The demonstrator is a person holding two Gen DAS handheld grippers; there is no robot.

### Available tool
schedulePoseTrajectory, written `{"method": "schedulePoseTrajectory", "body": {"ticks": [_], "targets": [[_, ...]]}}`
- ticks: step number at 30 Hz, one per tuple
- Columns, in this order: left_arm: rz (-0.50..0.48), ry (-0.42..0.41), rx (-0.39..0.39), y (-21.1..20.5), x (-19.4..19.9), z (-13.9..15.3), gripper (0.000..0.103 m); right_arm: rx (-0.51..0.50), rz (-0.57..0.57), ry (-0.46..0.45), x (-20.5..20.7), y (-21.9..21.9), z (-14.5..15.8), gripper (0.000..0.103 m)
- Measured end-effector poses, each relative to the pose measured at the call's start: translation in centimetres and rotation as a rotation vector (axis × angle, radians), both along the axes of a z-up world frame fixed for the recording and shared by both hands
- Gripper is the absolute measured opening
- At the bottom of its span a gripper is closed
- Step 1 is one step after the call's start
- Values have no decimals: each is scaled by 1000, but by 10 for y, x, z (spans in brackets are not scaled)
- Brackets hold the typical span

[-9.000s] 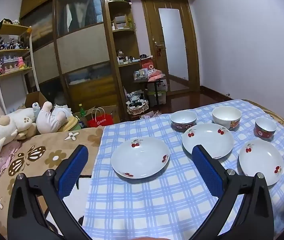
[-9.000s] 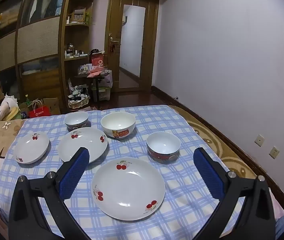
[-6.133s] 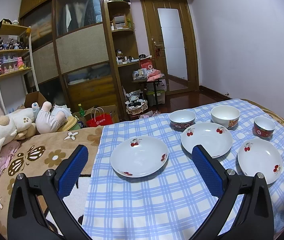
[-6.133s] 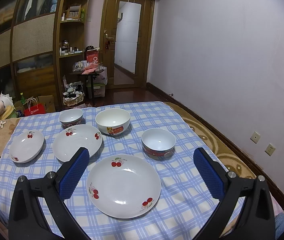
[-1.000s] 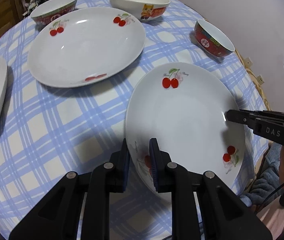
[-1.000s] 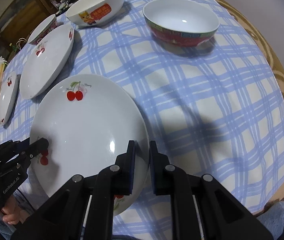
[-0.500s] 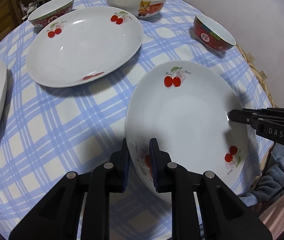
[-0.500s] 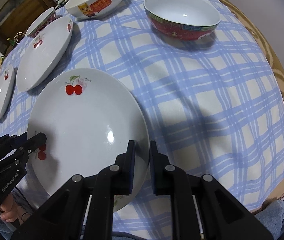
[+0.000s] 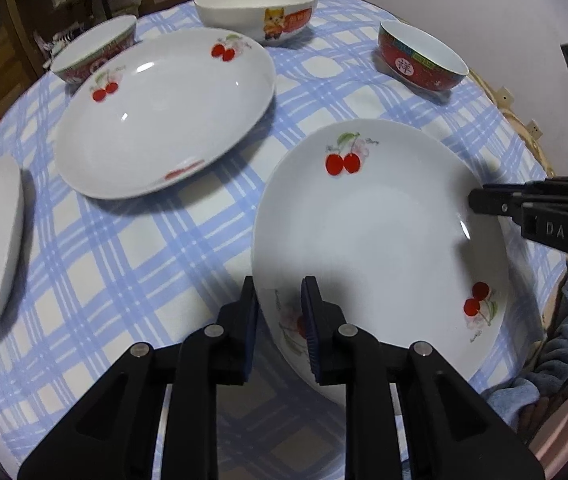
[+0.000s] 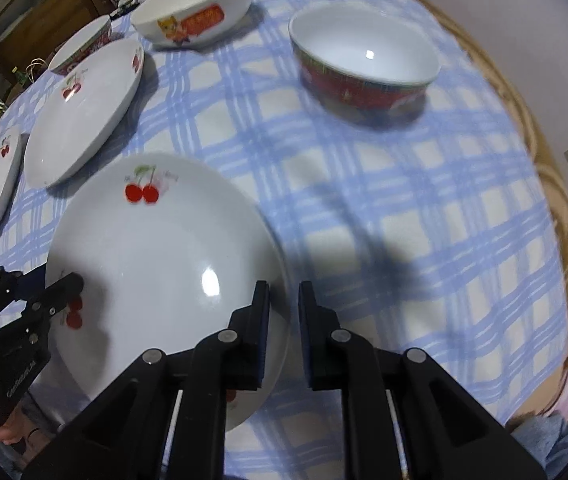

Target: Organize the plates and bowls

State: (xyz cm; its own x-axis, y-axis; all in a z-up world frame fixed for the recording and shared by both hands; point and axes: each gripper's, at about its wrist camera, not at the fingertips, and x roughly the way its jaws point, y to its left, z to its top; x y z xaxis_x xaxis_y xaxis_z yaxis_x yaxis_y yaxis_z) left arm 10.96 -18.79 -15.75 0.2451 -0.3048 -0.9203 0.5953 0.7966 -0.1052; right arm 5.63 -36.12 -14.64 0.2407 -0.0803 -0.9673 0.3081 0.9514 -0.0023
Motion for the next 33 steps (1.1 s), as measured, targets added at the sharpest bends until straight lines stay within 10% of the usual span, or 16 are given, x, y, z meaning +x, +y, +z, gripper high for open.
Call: {"method": "schedulePoseTrajectory", "body": {"ticks": [9, 15, 23, 33], "targets": [[98, 33, -24, 30, 16, 14, 41, -18, -21, -41, 1, -7, 13, 34], [165, -35, -7, 51, 21, 33, 82, -6, -17, -107, -2, -11, 27, 58], [227, 2, 17, 81, 48, 48, 84, 39, -7, -240, 8, -3, 50, 96], [295, -95, 63, 94, 84, 75, 84, -8, 41, -362, 50, 17, 85, 103]]}}
